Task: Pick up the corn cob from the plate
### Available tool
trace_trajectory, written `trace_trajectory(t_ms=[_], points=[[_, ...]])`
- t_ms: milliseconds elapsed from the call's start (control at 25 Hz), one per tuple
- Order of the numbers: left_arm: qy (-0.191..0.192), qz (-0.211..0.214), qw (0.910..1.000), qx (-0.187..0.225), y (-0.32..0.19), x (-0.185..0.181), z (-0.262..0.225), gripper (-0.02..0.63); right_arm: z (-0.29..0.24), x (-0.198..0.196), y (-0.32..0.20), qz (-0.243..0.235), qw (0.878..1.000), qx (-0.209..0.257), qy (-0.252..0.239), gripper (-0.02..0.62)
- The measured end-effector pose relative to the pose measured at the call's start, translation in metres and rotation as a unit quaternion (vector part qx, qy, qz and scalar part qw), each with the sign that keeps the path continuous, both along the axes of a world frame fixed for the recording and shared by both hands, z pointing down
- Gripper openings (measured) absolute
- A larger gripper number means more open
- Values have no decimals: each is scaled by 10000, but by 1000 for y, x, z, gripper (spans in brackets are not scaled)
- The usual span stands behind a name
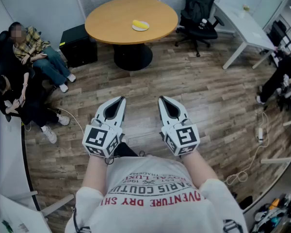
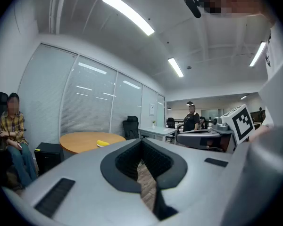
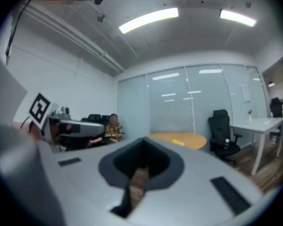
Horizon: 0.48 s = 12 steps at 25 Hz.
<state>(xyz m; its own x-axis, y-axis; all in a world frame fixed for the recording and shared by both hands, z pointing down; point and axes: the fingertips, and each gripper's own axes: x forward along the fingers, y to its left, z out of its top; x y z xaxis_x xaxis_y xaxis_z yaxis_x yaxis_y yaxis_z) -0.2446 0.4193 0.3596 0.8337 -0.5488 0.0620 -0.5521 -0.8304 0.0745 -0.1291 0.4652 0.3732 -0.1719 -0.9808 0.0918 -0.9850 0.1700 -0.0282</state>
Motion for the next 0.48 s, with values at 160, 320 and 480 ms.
trace_trajectory(t_ms=[160, 320, 480], points=[[1, 13, 10000, -64, 2, 8, 0, 32, 0, 5, 2, -34, 10000, -20, -21, 29], [-35, 30, 10000, -76, 2, 13, 1, 32, 4, 9, 3, -20, 9999, -46, -95, 29], [-15, 44, 9999, -109, 3, 19, 3, 32, 9, 13, 4, 0, 9999, -37, -122, 29]])
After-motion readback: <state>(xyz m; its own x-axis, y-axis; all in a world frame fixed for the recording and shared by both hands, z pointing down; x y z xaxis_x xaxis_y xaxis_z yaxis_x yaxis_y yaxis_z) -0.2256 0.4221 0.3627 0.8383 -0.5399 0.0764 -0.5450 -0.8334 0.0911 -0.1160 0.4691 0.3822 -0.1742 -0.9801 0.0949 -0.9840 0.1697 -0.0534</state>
